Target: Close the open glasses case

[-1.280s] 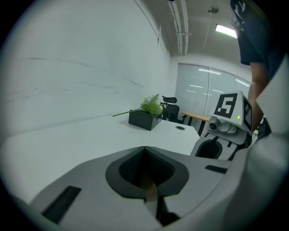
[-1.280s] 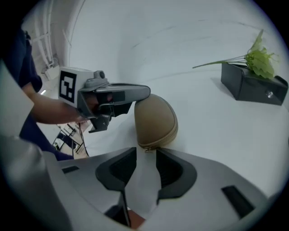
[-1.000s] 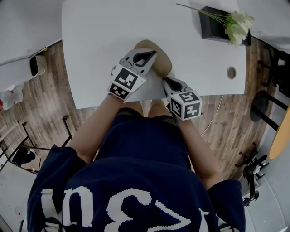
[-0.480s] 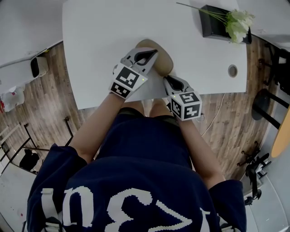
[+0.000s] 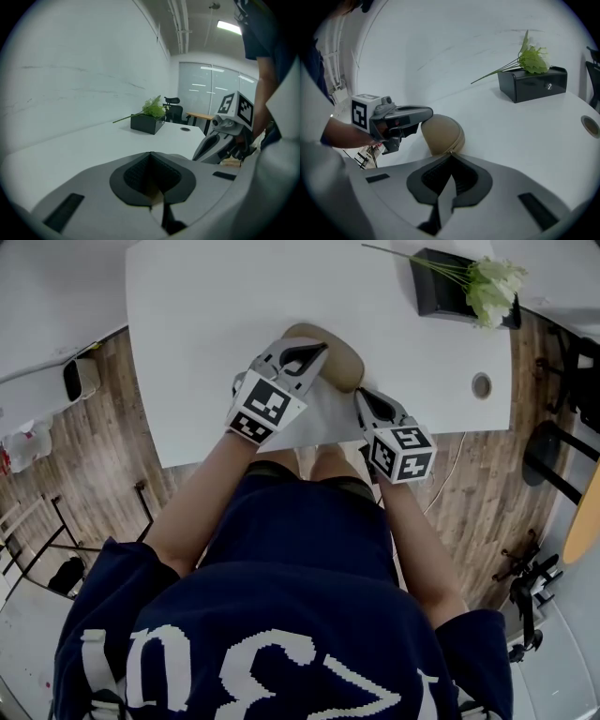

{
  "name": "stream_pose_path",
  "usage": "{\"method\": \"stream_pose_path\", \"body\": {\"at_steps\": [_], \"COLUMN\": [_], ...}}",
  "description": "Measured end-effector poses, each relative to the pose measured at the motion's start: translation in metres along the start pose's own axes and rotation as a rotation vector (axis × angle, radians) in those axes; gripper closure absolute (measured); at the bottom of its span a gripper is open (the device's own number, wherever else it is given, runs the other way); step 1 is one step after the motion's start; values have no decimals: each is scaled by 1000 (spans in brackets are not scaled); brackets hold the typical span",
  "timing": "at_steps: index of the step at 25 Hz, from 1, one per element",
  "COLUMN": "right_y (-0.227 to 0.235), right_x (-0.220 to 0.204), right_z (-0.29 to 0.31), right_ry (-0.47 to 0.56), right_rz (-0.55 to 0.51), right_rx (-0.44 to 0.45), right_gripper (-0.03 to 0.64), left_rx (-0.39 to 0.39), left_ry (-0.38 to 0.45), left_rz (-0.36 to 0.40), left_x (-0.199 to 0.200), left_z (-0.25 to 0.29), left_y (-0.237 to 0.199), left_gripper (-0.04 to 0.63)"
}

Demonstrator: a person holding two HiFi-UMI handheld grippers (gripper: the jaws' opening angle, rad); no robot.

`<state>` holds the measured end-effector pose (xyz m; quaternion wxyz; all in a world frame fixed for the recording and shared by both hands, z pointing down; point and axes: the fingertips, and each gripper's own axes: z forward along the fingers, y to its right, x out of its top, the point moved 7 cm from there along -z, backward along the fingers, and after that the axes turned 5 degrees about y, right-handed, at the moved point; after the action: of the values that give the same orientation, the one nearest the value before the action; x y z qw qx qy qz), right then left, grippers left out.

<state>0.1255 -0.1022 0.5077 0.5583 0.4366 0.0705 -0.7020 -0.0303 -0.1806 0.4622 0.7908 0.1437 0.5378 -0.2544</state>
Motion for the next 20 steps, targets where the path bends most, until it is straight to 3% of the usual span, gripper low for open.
{"method": "stream_pose_path", "body": {"at_steps": [5, 8, 11, 13, 17, 18, 20], "right_y": [23, 31, 22, 5, -35, -39, -41], "right_x": [22, 36, 37, 27, -4, -9, -12], "right_z": [12, 20, 15, 11, 15, 17, 19], "right_ry": [-65, -110, -171, -229, -242, -230, -202], "right_rz": [-74, -189, -339, -384, -215, -181, -148], "right_rx": [-12, 3, 67, 141, 307, 320, 314], "right_gripper": [595, 595, 595, 595, 594, 594, 594], "left_rx": [-8, -5, -25, -27, 66, 91, 127], "left_ry": [-8, -4, -35, -62, -17, -11, -14], "left_rz": [-5, -28, -46, -73, -254, -266, -203], "left_x": [-1, -1, 0, 0, -6, -10, -15], "left_z": [2, 3, 3, -2, -26, -32, -39], "left_y": [1, -2, -2, 0, 0, 1, 5], "left_gripper": [581, 581, 581, 581, 581, 581, 581]}}
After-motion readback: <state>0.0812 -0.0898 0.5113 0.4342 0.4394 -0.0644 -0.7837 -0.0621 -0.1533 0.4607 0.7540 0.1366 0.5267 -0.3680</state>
